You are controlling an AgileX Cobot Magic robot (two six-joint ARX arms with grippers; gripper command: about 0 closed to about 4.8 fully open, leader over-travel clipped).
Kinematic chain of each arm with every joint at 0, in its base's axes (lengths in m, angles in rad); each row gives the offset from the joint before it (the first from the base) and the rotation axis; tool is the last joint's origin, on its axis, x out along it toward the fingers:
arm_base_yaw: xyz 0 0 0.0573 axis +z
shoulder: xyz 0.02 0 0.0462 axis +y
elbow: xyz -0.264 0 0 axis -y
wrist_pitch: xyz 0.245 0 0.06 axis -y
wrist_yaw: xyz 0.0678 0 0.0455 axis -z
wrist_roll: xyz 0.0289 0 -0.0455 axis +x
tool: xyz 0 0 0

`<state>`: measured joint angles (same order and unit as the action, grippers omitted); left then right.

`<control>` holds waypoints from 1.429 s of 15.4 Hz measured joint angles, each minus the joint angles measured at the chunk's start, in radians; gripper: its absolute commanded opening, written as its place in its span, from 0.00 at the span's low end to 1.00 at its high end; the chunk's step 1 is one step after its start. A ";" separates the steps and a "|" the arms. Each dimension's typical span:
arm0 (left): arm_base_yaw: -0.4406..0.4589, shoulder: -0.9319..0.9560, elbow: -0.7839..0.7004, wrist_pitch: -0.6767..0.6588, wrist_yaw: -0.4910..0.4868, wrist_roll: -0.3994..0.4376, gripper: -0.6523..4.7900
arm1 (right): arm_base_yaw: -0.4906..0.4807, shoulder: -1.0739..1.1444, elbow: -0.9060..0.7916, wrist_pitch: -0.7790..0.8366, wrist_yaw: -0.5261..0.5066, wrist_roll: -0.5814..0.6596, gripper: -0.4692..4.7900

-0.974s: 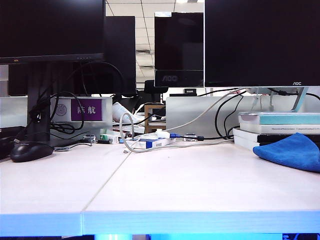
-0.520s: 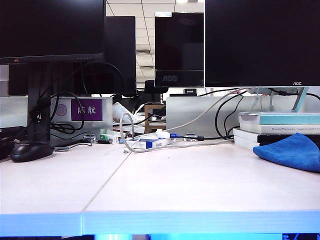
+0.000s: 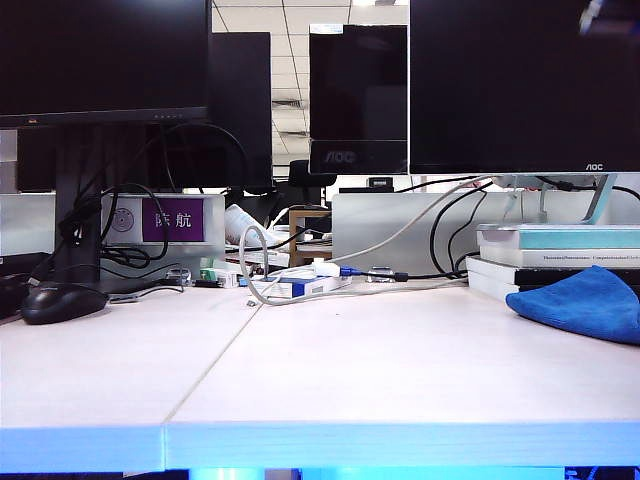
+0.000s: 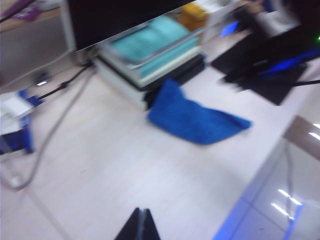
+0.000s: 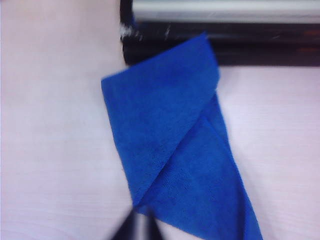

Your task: Wipe the table from right to left using the rag.

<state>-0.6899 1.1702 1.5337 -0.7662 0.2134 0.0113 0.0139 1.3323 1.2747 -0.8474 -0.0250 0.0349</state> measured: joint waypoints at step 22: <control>0.000 0.001 0.003 0.015 0.013 0.000 0.11 | -0.002 0.539 0.011 0.203 0.082 0.043 0.08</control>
<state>-0.6903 1.1709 1.5372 -0.7513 0.2264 0.0113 0.0116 1.8717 1.2854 -0.6449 0.0570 0.0784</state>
